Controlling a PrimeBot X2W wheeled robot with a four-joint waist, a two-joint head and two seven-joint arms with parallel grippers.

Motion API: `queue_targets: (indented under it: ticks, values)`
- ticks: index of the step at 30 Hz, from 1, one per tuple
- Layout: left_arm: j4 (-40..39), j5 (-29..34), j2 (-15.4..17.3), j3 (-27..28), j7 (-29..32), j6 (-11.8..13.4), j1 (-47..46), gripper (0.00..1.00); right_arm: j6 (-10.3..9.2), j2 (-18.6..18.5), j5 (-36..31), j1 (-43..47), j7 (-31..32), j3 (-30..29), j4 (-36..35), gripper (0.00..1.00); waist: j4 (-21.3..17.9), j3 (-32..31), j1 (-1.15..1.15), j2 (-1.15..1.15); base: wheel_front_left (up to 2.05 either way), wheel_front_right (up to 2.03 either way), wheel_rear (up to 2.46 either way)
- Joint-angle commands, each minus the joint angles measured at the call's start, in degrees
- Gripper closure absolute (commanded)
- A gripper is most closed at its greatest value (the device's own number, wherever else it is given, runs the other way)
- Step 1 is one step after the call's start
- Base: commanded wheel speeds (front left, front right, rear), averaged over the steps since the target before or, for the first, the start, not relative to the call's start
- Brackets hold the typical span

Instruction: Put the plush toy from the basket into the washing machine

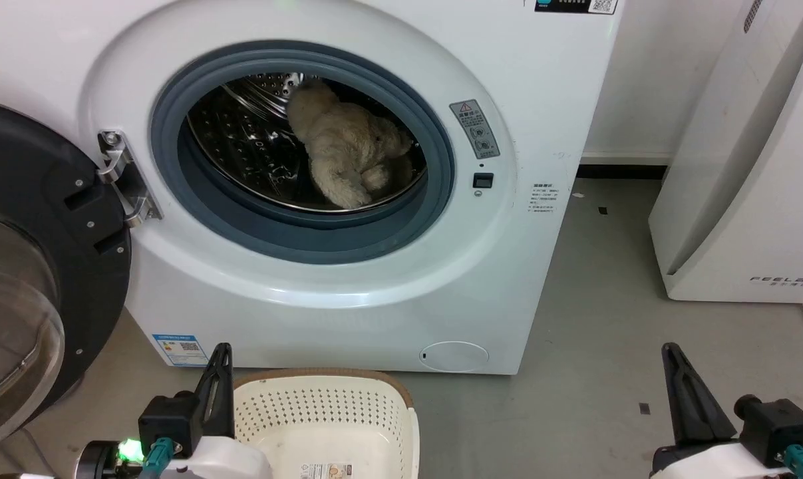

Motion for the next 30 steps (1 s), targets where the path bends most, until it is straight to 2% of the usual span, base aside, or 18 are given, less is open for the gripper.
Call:
queue_targets:
  ticks: [1, 30]
  values:
    - [-0.58, 0.45, -0.29, -0.01, 0.47, -0.31, -0.47, 1.0, -0.02, -0.01, -0.55, -1.17, 0.42, 0.24, -0.37, 1.0, -0.08, 0.02, 0.0, 0.0, 0.0, 0.0, 0.0]
    - [-2.66, 0.96, -0.6, -0.02, 3.86, -0.5, -0.8, 1.0, -0.03, -0.02, -2.69, -2.47, 3.81, 1.31, -0.72, 1.0, -0.98, 0.28, 0.0, 0.0, 0.0, 0.0, 0.0]
